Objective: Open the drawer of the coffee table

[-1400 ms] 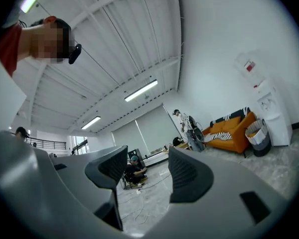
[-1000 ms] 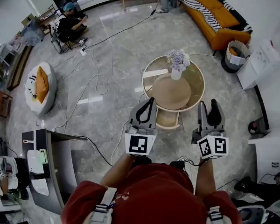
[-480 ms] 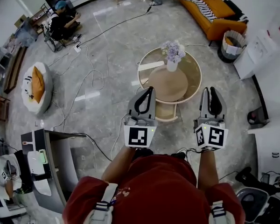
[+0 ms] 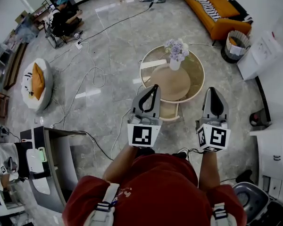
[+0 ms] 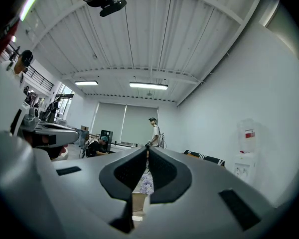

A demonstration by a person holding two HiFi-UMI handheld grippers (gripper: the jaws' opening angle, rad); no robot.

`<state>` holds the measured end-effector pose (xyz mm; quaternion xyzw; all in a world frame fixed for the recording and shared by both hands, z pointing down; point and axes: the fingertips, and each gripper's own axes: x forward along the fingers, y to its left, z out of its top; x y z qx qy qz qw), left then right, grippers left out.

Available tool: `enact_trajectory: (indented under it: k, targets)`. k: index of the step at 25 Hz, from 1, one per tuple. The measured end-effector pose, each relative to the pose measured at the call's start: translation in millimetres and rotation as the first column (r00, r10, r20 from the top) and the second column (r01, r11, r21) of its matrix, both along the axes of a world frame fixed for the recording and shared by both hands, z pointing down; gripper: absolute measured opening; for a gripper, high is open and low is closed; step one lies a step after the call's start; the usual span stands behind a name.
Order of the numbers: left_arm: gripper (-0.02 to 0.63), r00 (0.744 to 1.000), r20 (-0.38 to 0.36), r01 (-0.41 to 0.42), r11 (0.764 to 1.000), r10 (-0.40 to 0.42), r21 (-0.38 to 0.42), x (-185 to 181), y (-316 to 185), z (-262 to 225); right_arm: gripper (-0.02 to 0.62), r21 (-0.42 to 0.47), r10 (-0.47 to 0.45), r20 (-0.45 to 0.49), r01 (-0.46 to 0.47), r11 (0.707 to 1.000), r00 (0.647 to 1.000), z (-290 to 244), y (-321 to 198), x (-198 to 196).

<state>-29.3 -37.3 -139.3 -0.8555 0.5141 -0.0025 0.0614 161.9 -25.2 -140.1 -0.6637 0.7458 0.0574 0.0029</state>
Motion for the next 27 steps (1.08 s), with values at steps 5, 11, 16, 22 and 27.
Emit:
enact_trajectory:
  k: [5, 11, 16, 22, 27]
  targets:
    - [0.012, 1.0, -0.002, 0.005, 1.0, -0.005, -0.001, -2, 3, 0, 0.028, -0.006, -0.01, 0.0, 0.01, 1.0, 1.0, 2, 2, -3]
    - [0.012, 1.0, 0.003, 0.015, 1.0, -0.015, -0.001, -5, 4, 0, 0.028, -0.01, -0.018, 0.0, 0.018, 1.0, 1.0, 3, 1, -6]
    - [0.012, 1.0, 0.001, 0.023, 1.0, -0.023, -0.002, -11, 7, 0, 0.028, -0.012, -0.023, -0.003, 0.023, 1.0, 1.0, 2, 3, -9]
    - [0.012, 1.0, 0.004, 0.025, 1.0, -0.025, -0.006, -12, 11, 1, 0.028, -0.019, -0.023, -0.011, 0.023, 1.0, 1.0, 2, 6, -8]
    - [0.012, 1.0, 0.001, 0.028, 1.0, -0.028, -0.009, -13, 12, 3, 0.028, -0.024, -0.028, -0.019, 0.027, 0.999, 0.999, 4, 7, -10]
